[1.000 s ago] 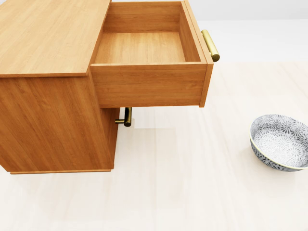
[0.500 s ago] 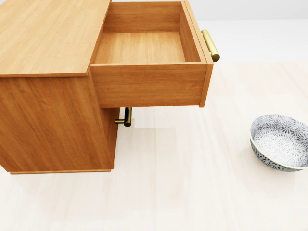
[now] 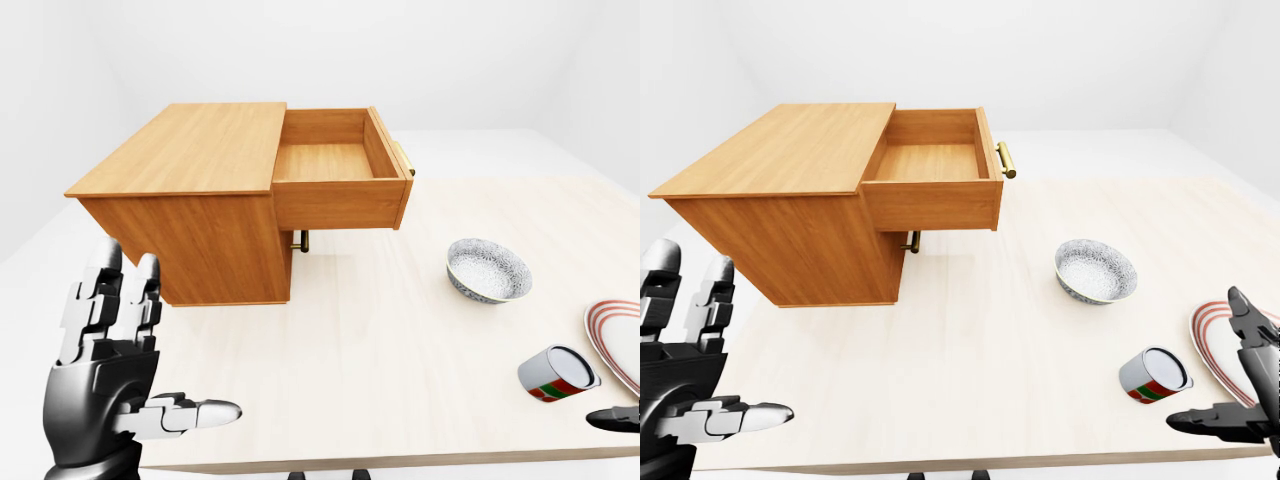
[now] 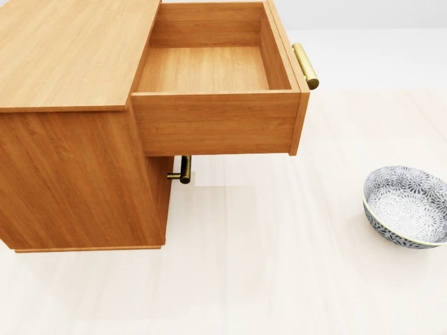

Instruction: Put the ketchup in the top drawer of the cabinet.

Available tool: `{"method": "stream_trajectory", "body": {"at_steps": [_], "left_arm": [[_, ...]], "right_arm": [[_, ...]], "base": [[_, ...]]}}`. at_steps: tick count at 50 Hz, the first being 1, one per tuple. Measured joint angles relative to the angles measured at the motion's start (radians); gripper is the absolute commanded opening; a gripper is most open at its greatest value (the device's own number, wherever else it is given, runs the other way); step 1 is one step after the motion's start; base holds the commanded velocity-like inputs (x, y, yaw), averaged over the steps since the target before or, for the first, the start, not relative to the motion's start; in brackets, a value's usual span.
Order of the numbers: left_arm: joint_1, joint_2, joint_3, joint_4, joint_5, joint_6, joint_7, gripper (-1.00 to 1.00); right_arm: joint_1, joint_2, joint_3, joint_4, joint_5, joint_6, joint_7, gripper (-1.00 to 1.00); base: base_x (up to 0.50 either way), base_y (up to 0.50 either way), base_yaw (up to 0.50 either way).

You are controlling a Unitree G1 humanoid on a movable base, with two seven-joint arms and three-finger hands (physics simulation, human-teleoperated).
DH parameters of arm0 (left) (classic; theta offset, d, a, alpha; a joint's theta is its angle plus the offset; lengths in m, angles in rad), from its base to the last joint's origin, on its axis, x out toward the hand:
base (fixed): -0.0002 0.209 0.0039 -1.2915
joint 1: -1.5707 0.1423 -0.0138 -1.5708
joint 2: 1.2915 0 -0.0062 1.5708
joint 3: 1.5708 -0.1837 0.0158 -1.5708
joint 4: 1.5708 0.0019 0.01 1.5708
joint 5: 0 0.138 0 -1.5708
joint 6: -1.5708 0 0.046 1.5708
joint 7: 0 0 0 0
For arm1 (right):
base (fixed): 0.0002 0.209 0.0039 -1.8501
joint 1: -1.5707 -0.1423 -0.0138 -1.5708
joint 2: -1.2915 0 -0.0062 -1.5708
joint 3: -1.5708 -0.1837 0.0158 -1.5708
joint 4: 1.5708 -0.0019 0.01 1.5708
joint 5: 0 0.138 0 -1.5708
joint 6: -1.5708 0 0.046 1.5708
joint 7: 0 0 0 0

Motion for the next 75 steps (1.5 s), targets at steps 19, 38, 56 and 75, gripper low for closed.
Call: {"method": "stream_trajectory", "body": {"at_steps": [19, 38, 56, 75], "left_arm": [[-0.002, 0.004, -0.003, 0.008, 0.003, 0.0, 0.005, 1.0], [-0.001, 0.003, -0.006, 0.009, 0.006, 0.0, 0.007, 1.0], [-0.002, 0.005, -0.009, 0.01, 0.009, 0.0, 0.01, 1.0], [0.001, 0.005, -0.012, 0.011, 0.011, 0.0, 0.01, 1.0]], "right_arm": [[-0.01, -0.039, 0.035, 0.122, 0.005, 0.0, 0.0, 1.0], [-0.016, -0.078, 0.062, 0.249, 0.024, 0.0, 0.0, 1.0], [-0.028, -0.119, 0.088, 0.337, 0.033, 0.0, 0.0, 1.0], [-0.044, -0.141, 0.122, 0.377, 0.021, 0.0, 0.0, 1.0]], "base": [[0.0, 0.0, 0.0], [0.0, 0.0, 0.0], [0.0, 0.0, 0.0], [0.0, 0.0, 0.0]]}}
